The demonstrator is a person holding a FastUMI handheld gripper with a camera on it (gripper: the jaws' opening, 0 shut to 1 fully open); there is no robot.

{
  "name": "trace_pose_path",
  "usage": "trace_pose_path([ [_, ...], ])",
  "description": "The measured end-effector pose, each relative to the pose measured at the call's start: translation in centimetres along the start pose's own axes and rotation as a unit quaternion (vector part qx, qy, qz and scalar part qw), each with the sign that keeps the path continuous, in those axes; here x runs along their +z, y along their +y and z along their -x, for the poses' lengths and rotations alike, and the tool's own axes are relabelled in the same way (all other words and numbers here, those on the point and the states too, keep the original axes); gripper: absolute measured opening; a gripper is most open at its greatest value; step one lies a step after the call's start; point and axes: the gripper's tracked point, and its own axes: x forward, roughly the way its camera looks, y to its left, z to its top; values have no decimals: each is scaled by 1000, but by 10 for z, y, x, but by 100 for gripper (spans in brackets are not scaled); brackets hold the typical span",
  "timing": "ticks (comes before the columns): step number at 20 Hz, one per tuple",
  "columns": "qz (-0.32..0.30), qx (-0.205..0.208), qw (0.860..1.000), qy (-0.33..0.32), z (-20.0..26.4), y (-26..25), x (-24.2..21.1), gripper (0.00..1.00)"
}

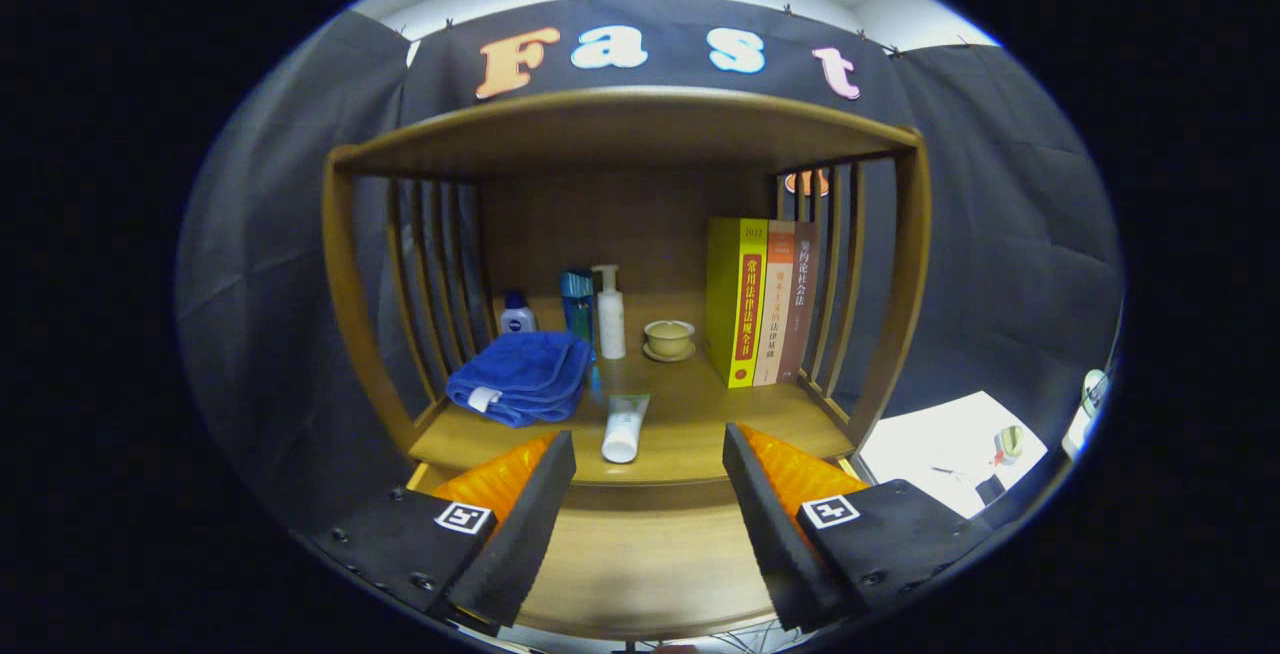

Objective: Pull open the drawer, take out the items inside it, and place them on the countertop above the cabinet.

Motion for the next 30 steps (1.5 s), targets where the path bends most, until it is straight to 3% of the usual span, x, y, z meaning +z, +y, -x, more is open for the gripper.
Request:
trace_pose_path([
  [5,-49,-4,995,-88,59,-10,-28,97],
  [13,12,-20,985,-168,122,-3,-78,97],
  [19,29,-10,986,-164,124,10,-143,97],
  [23,29,-26,985,-169,120,-2,-168,98],
  [30,18,-20,987,-160,106,-9,-211,98],
])
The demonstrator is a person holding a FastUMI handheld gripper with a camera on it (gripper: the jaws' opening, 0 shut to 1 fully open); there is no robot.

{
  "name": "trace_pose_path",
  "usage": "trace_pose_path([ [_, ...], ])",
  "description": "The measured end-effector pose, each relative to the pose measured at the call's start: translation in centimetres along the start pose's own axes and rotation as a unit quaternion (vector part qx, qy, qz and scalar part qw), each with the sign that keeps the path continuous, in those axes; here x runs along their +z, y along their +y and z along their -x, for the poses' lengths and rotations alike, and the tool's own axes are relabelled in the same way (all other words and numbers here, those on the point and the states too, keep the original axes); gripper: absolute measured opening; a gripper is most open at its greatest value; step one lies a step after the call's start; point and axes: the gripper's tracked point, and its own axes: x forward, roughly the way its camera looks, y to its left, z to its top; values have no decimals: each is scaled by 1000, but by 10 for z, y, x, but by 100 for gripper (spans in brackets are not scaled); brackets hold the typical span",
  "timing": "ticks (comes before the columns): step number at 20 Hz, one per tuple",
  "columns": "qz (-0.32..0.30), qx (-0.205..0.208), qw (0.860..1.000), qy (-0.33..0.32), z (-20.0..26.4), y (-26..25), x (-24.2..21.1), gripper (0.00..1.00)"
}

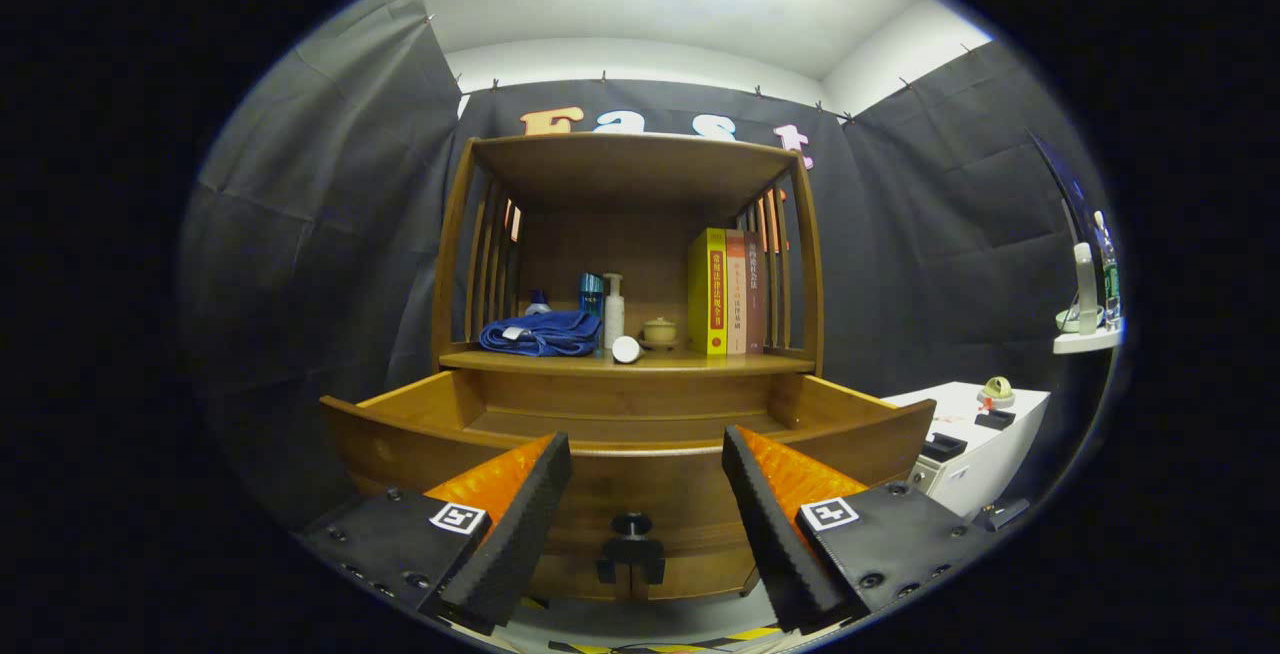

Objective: Pull open the drawer, take out the items inside it, and place them on the countertop above the cabinet.

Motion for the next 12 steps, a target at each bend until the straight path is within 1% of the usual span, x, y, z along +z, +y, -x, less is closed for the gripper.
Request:
trace_pose_path([
  [3,-20,16,999,20,-2,2,-21,98],
  [5,-21,22,999,33,-3,-2,-30,98],
  [8,-24,23,998,46,3,-6,-39,98],
  [12,-19,19,998,55,-5,-10,-45,99],
])
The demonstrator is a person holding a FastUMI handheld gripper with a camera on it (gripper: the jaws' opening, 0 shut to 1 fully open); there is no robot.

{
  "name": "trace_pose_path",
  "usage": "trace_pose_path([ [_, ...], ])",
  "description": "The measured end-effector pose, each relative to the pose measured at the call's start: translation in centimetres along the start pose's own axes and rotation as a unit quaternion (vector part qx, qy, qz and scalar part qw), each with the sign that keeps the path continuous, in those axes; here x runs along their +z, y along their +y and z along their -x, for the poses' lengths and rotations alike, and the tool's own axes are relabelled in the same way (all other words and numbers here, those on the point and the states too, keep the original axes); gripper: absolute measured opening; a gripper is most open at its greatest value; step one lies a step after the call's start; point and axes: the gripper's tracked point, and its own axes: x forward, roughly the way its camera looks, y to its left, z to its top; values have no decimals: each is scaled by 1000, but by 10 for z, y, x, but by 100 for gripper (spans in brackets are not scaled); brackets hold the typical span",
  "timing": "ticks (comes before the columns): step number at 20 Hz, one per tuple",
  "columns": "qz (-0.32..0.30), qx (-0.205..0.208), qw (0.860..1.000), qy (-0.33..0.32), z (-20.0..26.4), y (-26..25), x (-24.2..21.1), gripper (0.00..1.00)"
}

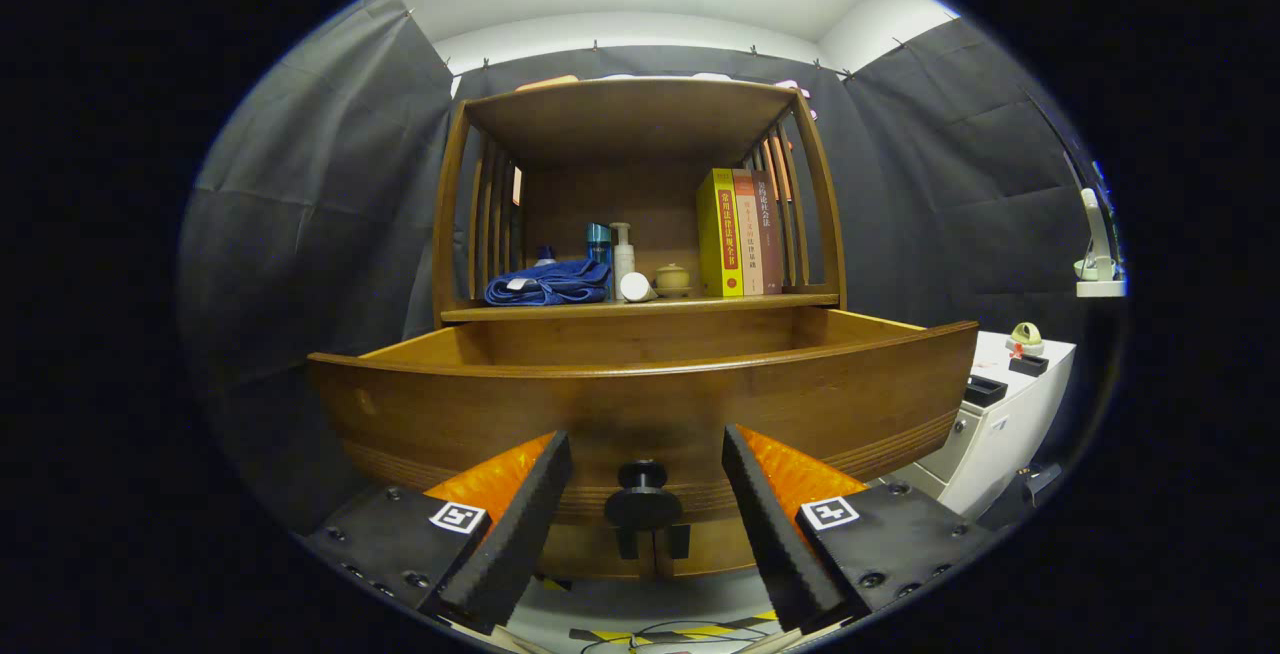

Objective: Pull open the drawer, take out the items inside it, and place them on the countertop above the cabinet.

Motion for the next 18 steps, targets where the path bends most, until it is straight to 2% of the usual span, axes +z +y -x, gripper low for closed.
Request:
trace_pose_path([
  [4,-3,-8,1000,20,-4,-2,-8,99],
  [9,-25,12,999,18,-10,6,-4,99],
  [14,-7,4,1000,29,-10,7,-2,99],
  [18,-17,3,999,51,-14,8,-1,98],
])
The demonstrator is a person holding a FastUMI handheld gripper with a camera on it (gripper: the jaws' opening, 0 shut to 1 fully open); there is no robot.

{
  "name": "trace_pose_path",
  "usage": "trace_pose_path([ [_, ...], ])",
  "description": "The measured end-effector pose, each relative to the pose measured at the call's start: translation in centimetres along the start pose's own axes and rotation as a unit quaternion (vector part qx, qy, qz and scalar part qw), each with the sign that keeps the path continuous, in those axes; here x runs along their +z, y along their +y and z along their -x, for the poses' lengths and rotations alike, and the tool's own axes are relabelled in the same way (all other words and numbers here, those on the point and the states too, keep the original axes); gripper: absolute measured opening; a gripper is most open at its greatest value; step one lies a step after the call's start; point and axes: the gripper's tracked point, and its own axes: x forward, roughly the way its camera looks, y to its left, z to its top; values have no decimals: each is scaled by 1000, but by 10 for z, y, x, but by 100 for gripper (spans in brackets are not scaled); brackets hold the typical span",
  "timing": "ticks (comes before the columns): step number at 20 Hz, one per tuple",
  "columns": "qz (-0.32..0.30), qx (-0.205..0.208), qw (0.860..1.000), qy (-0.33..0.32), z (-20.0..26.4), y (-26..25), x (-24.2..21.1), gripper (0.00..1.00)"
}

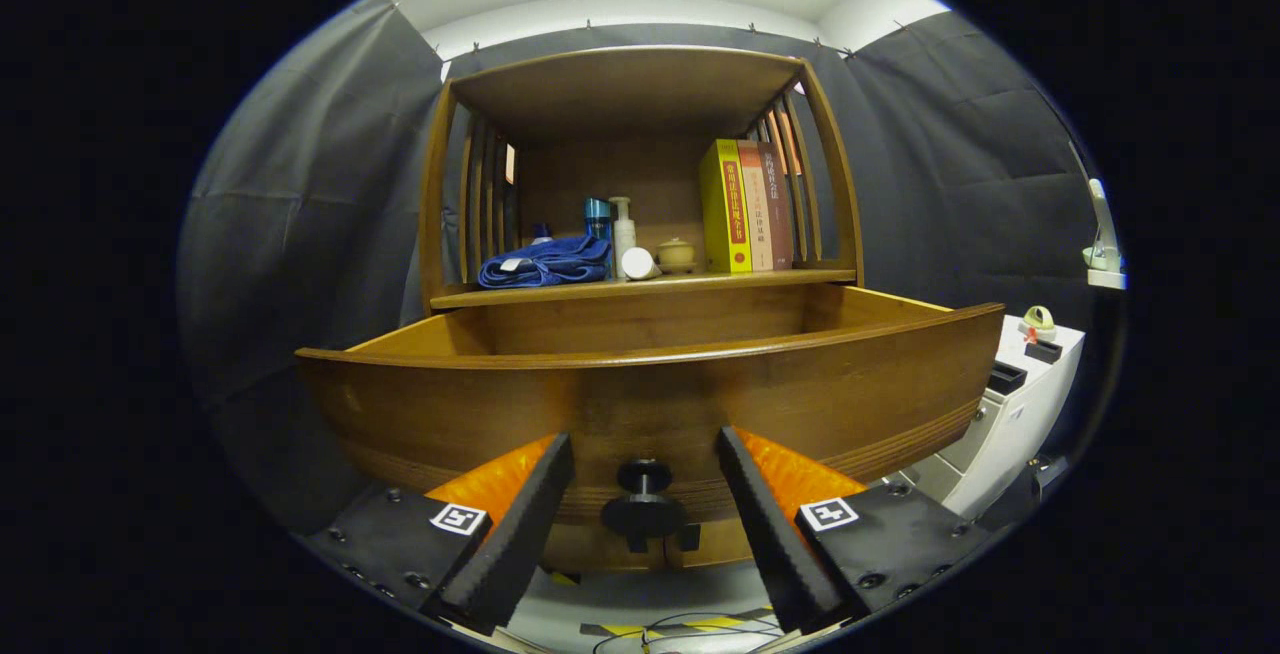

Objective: Pull open the drawer, take out the items inside it, and place them on the countertop above the cabinet.

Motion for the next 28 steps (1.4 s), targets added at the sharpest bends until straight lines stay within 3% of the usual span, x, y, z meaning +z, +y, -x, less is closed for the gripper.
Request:
trace_pose_path([
  [9,0,0,1000,16,-32,1,10,98],
  [20,-38,10,997,67,-115,0,13,99],
  [28,18,1,997,76,-161,0,13,99],
])
